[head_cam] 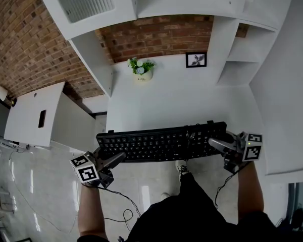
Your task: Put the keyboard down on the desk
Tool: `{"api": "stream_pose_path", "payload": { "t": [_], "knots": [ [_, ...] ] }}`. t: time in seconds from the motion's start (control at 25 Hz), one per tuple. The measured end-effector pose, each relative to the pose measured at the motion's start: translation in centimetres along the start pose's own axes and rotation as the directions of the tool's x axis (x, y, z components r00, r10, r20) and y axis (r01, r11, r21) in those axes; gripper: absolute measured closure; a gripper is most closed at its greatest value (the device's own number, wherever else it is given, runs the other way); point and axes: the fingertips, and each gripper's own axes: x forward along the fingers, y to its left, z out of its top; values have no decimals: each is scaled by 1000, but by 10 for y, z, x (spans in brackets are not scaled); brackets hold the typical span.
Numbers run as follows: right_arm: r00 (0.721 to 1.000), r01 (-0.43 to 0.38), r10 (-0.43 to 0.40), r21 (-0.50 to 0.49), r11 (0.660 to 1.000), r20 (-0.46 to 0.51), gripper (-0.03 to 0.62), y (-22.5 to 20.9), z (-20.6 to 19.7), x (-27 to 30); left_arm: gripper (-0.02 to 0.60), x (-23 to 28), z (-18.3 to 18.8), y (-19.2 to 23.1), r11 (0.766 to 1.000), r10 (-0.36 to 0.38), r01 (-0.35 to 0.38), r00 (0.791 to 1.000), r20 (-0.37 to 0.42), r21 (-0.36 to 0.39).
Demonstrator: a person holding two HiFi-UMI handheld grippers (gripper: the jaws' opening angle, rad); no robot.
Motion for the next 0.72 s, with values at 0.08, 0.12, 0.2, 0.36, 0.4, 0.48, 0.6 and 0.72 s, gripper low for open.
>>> {"api": "stream_pose_path", "payload": {
  "t": [0.08,0.12,0.2,0.36,0.4,0.48,0.6,0.72],
  "knots": [
    [1000,2,-2,13,1000,-2,467,-11,8,5,295,9,7,9,1000,2,-2,1000,-6,-10],
    [1000,2,-2,17,1000,-2,467,-18,12,7,295,13,9,14,1000,4,-4,1000,-9,-14],
    [1000,0,0,25,1000,-3,467,-34,17,10,295,25,13,26,1000,8,-8,1000,-15,-17],
    [1000,-12,12,51,999,-11,465,-94,33,22,293,62,22,65,999,38,-39,999,-24,-26],
    [1000,-15,15,59,998,-14,465,-113,37,25,293,75,22,78,998,46,-47,999,-27,-32],
    [1000,-12,14,72,997,-19,465,-136,41,29,293,91,22,94,998,49,-51,998,-33,-45],
    [1000,11,-8,89,996,-27,465,-135,43,29,293,93,22,97,997,33,-37,998,-47,-73],
    [999,40,-36,119,992,-39,465,-137,42,29,291,96,22,101,994,29,-35,998,-64,-105]
  ]
}}
